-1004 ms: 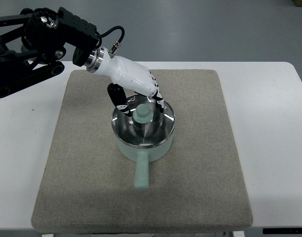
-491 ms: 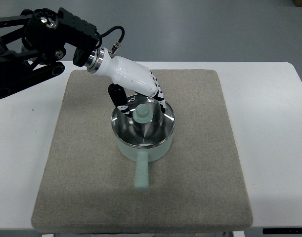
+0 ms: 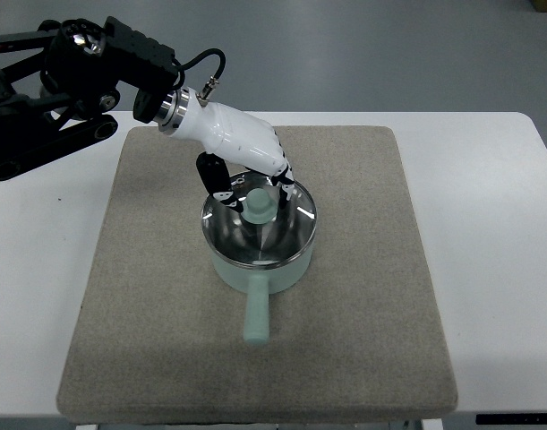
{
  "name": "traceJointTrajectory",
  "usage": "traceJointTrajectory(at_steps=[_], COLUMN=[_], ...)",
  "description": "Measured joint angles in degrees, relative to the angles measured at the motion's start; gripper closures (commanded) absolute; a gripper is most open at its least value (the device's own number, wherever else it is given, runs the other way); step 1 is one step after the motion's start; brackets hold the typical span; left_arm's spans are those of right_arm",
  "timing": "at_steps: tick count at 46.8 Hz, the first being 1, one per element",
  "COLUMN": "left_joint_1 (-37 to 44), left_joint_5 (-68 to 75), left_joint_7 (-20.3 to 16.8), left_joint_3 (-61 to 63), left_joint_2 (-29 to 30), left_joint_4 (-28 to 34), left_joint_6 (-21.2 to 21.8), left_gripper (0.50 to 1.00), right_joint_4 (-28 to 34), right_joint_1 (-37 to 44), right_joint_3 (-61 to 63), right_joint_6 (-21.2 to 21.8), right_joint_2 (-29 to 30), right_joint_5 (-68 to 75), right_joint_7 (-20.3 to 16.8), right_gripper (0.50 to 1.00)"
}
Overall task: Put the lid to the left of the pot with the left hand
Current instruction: 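Close the left hand fingers around the lid knob, then lift the glass lid off the saucepan with the left hand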
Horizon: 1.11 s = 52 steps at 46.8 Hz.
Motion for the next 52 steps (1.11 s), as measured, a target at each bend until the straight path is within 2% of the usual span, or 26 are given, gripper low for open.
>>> traceJointTrajectory(at_steps=[4, 8, 9, 52], left_joint_1=[-0.1, -0.1, -0.1, -0.6], left_joint_5=[0.0, 0.0, 0.0, -0.2], left_joint_7=[0.0, 0.0, 0.0, 0.0], left_joint_3=[0.0, -0.1, -0.1, -3.1], left_joint_2=[0.0, 0.0, -0.1, 0.8], left_joint_4=[-0.1, -0.2, -0.2, 0.0], left_joint_6=[0.0, 0.0, 0.0, 0.0], left_gripper=[0.883, 0.990, 1.000, 1.000], right_joint_4=[0.0, 0.0, 0.0, 0.0], right_joint_1=[0.0, 0.0, 0.0, 0.0], right_joint_3=[0.0, 0.0, 0.0, 0.0], right_joint_6=[0.0, 0.0, 0.0, 0.0], right_joint_2=[0.0, 0.0, 0.0, 0.0], right_joint_5=[0.0, 0.0, 0.0, 0.0], right_joint_7=[0.0, 0.0, 0.0, 0.0], right_gripper=[0.576, 0.576, 0.576, 0.576])
